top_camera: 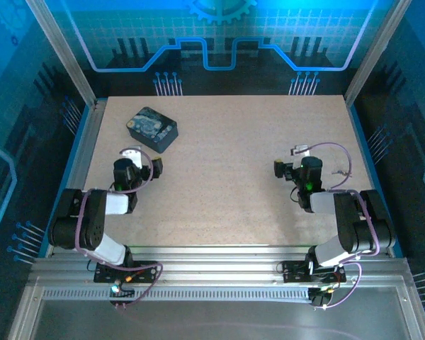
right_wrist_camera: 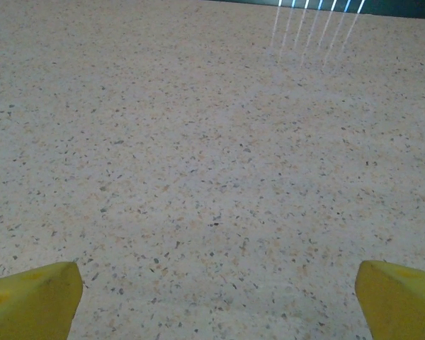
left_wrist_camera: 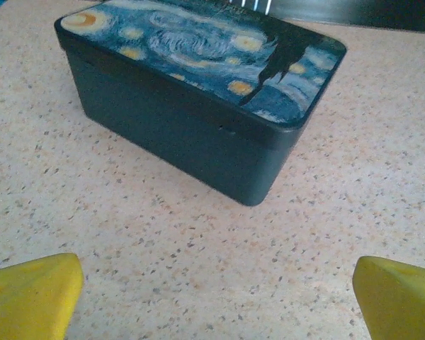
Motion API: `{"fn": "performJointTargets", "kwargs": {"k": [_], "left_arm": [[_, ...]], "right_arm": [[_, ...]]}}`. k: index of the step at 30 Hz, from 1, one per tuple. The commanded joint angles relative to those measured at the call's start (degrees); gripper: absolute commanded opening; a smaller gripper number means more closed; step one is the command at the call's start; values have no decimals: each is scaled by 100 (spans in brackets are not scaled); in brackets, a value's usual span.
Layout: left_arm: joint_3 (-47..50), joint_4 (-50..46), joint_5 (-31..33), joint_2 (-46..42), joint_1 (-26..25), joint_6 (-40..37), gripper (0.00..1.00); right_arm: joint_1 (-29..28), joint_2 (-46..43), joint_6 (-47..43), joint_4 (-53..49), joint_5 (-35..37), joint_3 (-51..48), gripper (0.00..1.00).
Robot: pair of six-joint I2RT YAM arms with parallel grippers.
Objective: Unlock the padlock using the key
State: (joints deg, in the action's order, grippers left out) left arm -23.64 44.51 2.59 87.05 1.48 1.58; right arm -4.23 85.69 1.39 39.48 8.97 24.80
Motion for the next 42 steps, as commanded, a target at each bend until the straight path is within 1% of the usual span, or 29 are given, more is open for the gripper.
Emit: {"fn": "performJointTargets", "kwargs": {"k": [1, 2, 3, 5, 6, 9, 11, 14, 16, 19, 22, 25, 29, 31, 33, 38, 42], "left_arm": [[-861, -1592, 481, -547, 47, 213, 99], [-1090, -2004, 760, -666, 61, 356, 99], [-1274, -2230, 879, -766, 71, 457, 99], [-1616, -2619, 908, -907, 140, 706, 99], [-1868, -2926, 900, -897, 185, 857, 99], [-2889, -4266, 1006, -532, 301, 1476, 99], [-3538, -4982, 869, -156, 358, 1907, 99], [-4536, -5940, 438, 597, 421, 2451, 99], [-5090, -6297, 190, 1091, 433, 2715, 99], [-5449, -6303, 2, 1621, 465, 3057, 99], [-5678, -6433, 3, 2045, 529, 3273, 99], [-5744, -6369, -42, 2345, 538, 3267, 99], [-5760, -6174, -380, 2669, 538, 3223, 99], [-5723, -6037, -635, 2763, 529, 3131, 96], [-5722, -5917, -891, 2871, 482, 2873, 93], [-6160, -6343, -1109, 3256, 244, 2171, 87], [-6405, -6515, -1463, 3433, 72, 1818, 77]], "right_arm": [[-74, -537, -17, -1112, 174, 559, 100], [-77, -683, 34, -1596, 184, 748, 100], [-84, -778, 51, -1898, 152, 892, 100], [-141, -960, 37, -2353, 138, 1165, 99], [-163, -1014, 58, -2703, 140, 1306, 99], [-224, -1071, 105, -3498, 20, 1839, 97], [-300, -1107, 163, -3806, -26, 2051, 96], [-394, -1076, 414, -4184, -308, 2315, 94], [-505, -1029, 638, -4247, -462, 2384, 93], [-834, -947, 828, -4265, -541, 2413, 93], [-1174, -873, 788, -4387, -425, 2502, 93], [-1381, -776, 773, -4534, -370, 2525, 93], [-1521, -709, 865, -4709, -357, 2754, 92], [-1564, -703, 872, -4803, -388, 2780, 91], [-1606, -720, 897, -4895, -426, 2775, 91], [-1623, -803, 999, -5150, -619, 2752, 89], [-1618, -949, 1100, -5243, -714, 2614, 88]]}}
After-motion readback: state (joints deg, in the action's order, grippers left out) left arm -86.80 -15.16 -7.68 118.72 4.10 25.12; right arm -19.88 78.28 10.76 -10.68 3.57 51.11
